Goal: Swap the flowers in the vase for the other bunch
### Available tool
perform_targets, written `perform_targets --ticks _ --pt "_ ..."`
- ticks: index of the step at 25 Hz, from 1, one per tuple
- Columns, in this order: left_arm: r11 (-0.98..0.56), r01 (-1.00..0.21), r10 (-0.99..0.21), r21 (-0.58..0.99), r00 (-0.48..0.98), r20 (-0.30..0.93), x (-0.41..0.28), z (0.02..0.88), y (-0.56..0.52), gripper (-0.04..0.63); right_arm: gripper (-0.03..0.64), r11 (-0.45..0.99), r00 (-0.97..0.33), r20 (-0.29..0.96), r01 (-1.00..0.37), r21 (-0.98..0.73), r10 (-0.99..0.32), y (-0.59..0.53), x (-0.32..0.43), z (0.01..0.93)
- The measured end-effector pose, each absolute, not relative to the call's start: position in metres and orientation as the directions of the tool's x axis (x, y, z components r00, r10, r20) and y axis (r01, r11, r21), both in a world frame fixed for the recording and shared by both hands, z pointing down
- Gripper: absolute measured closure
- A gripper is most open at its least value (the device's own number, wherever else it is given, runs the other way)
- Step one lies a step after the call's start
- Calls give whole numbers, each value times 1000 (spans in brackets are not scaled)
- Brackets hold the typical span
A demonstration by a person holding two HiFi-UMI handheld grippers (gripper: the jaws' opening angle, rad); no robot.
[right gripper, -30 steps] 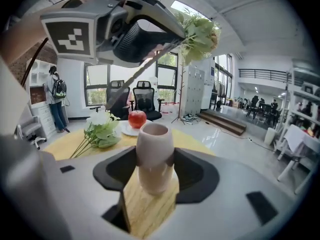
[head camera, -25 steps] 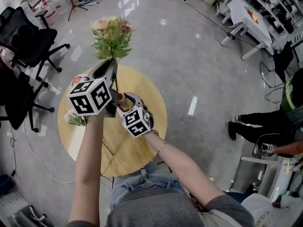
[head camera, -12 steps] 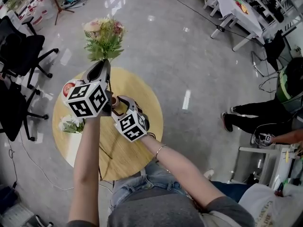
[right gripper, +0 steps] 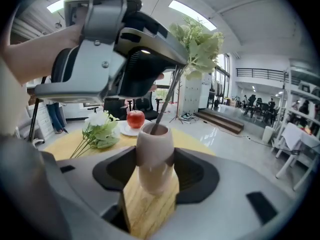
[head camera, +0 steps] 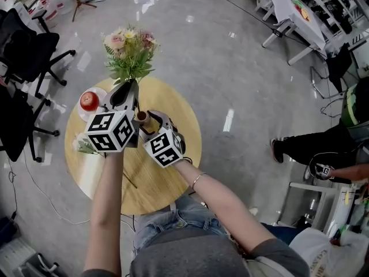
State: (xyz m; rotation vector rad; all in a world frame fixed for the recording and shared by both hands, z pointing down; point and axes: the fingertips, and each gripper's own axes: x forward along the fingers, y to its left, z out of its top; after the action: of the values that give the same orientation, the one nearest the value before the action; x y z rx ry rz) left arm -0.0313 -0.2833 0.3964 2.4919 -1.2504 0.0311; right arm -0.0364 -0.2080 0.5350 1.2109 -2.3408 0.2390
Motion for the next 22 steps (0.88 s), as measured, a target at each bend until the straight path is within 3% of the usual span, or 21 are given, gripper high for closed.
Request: perform_targets --ticks 22 --pt "-567 -788 -717 241 616 327 -44 429 -228 558 374 600 -491 506 -797 67 -709 -207 -38 532"
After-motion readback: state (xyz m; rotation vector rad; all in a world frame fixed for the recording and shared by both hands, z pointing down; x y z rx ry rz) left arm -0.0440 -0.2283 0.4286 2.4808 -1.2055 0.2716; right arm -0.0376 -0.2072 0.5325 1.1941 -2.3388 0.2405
